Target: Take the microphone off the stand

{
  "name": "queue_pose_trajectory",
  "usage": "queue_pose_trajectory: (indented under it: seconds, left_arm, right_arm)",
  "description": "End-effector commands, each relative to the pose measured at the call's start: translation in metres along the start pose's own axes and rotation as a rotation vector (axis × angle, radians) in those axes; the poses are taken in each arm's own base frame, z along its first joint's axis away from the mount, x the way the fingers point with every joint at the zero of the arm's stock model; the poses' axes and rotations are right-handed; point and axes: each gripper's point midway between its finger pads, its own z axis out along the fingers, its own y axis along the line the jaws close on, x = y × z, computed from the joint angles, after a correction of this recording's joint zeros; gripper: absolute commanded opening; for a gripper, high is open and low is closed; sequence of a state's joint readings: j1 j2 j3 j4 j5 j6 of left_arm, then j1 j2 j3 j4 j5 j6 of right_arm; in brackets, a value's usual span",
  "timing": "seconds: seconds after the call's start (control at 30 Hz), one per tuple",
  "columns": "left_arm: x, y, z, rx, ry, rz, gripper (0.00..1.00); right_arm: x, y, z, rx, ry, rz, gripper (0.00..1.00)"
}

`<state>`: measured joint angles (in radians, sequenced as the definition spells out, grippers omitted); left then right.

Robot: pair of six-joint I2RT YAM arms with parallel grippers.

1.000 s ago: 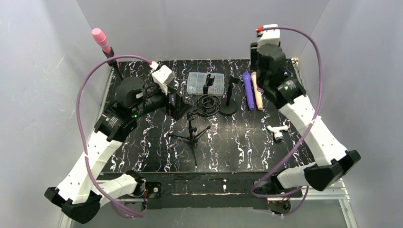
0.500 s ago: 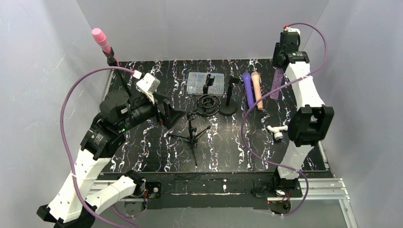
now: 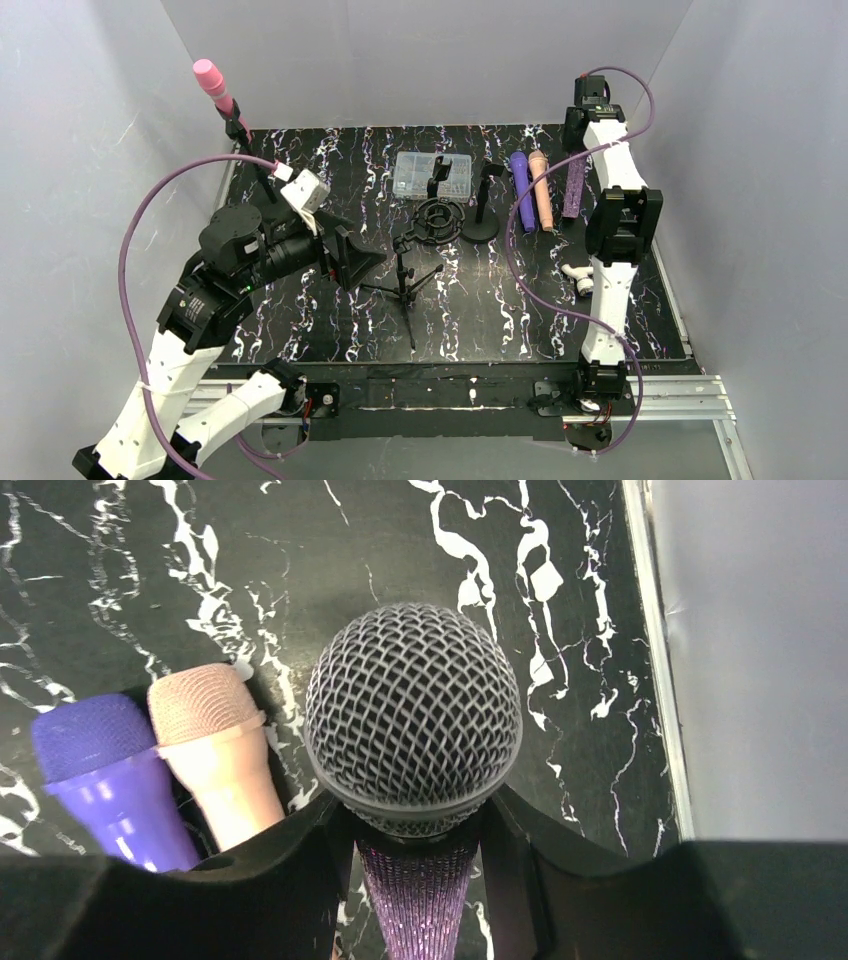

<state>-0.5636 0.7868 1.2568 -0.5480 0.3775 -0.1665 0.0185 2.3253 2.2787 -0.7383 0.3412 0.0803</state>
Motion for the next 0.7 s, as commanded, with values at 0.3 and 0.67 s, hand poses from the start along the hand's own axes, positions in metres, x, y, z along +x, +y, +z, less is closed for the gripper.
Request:
queue_pose_trajectory:
  seconds: [0.3,0.67]
  left_arm:
    - [0.014,-0.001,-0.011,-0.006,0.051,0.029,0.98]
    - [0.019,-0.003,-0.004,0.024,0.085,0.013,0.98]
  right_arm:
    - [0.023,0.019,0.051,-0.052,0.051,0.007,0.07]
    - [0.054,0.032,0.076,-0.093,0.115,0.012,0.23]
